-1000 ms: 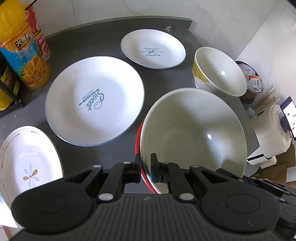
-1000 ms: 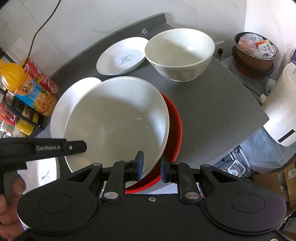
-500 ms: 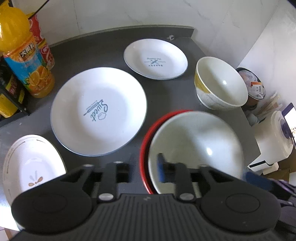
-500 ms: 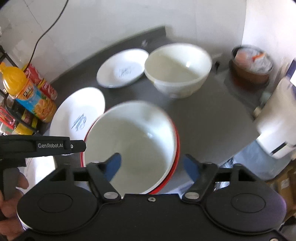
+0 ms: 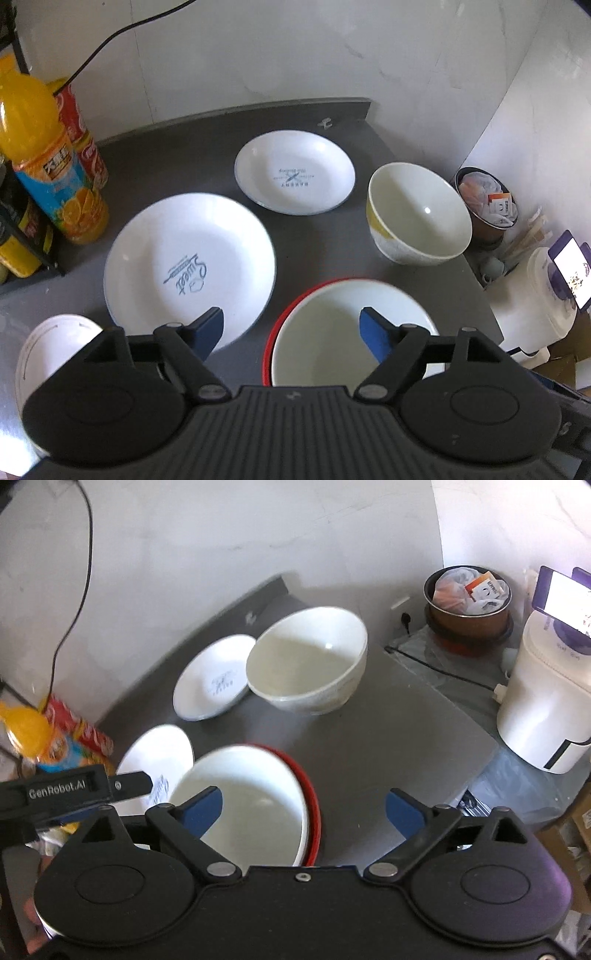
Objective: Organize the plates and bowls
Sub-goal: 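Move both grippers to the yellow-rimmed cream bowl and grasp its rim, then carry the yellow-rimmed bowl onto the stacked bowls and open both grippers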
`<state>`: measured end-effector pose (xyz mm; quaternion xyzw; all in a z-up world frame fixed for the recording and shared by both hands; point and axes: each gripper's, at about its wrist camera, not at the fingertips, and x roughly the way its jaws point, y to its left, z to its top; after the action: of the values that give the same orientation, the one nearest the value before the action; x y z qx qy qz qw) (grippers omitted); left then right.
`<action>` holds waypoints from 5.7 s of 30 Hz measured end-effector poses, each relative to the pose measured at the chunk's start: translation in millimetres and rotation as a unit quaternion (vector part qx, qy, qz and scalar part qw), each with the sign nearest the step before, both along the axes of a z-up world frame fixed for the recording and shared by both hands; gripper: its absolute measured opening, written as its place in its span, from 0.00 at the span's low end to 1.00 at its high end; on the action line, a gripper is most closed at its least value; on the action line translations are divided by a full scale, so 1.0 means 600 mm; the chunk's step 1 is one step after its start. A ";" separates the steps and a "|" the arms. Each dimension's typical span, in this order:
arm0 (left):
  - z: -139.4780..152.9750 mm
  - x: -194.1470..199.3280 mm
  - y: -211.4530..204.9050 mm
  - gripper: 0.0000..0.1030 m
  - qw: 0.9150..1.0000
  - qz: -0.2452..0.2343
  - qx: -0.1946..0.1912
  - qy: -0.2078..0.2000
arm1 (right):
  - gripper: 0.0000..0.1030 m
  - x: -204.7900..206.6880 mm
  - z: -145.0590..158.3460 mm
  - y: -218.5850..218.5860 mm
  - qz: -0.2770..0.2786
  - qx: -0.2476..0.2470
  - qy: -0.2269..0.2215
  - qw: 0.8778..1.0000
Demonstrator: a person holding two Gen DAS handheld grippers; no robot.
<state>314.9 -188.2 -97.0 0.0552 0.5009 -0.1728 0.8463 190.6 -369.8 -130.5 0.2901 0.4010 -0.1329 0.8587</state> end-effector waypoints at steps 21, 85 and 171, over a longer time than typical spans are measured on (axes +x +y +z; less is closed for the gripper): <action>-0.032 0.148 -0.115 0.78 0.999 -0.048 -0.008 0.005 | 0.93 0.119 -0.030 -0.119 -0.056 -0.004 0.013 0.998; -0.012 0.123 -0.134 0.06 0.995 -0.063 -0.069 0.031 | 0.13 0.119 0.009 -0.089 -0.022 -0.032 0.016 0.999; 0.006 -0.088 0.075 0.63 0.996 0.080 -0.017 0.029 | 0.34 -0.022 0.026 0.034 0.132 -0.017 0.009 0.991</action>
<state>261.9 -143.4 -93.4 -0.0047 0.5250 -0.1149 0.8433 177.4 -349.4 -114.7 0.2188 0.4409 -0.0277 0.8700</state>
